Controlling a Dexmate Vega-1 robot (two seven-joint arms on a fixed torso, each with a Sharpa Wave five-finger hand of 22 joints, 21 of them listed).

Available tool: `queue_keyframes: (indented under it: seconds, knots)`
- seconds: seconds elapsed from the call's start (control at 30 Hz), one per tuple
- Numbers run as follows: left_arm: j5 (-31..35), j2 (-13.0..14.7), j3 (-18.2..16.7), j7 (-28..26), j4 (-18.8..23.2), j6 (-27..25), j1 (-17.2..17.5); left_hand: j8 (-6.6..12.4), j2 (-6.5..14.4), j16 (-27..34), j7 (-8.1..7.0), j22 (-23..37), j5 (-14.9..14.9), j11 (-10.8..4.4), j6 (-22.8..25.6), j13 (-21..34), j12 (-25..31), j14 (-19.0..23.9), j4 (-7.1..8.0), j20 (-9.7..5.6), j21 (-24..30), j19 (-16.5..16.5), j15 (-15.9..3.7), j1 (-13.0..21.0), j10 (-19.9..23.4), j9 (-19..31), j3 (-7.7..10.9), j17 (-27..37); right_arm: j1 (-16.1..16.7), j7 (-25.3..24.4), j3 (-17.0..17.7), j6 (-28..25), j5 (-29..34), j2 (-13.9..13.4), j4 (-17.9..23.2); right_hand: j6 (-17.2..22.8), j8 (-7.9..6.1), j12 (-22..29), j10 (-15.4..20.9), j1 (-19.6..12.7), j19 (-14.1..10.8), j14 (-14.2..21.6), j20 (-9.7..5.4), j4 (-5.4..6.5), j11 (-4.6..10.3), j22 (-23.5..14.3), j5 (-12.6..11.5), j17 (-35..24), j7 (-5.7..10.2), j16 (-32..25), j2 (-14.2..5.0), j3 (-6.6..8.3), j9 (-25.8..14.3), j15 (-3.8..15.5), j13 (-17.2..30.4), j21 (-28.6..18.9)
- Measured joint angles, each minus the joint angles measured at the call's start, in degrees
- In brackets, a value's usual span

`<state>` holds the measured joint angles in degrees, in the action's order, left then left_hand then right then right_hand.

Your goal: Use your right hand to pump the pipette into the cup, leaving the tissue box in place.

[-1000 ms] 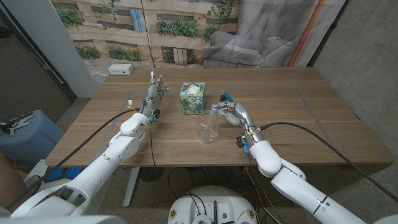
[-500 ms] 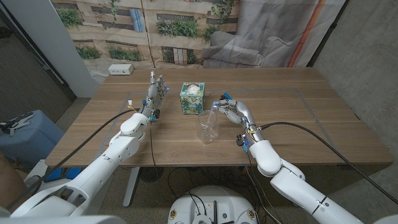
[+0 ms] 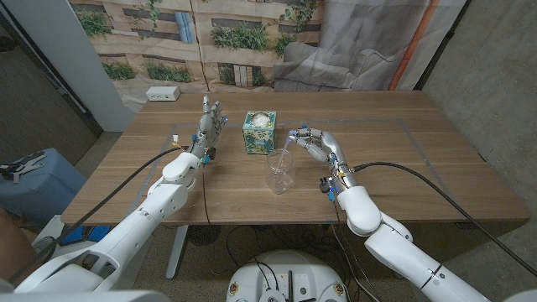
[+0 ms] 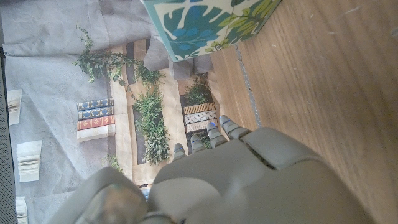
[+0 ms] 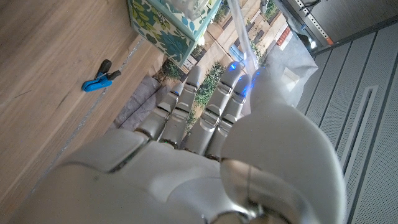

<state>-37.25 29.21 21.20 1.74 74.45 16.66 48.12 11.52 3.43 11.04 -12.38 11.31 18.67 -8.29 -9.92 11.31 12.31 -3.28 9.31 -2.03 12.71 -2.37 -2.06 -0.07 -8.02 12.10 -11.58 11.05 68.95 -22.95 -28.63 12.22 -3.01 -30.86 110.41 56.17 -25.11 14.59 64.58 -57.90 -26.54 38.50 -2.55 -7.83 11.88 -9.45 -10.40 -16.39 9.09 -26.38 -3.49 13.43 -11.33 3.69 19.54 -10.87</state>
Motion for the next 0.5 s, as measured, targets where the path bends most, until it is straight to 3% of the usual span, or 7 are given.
queue_keyframes:
  seconds: [0.5]
  knots:
    - [0.0,0.0,0.0,0.0,0.0,0.0,0.0,0.00,0.0,0.0,0.00,0.0,0.0,0.00,0.0,0.0,0.0,0.0,0.00,0.00,0.0,0.0,0.00,0.0,0.0,0.0,0.00,0.0,0.4,-1.0,2.0,1.2,0.0,0.4,1.8,0.0,0.00,0.0,0.0,0.0,0.0,0.0,0.00,-0.23,0.00,0.0,-0.2,0.0,0.00,-0.4,0.00,0.24,0.0,0.00,0.3,0.0]
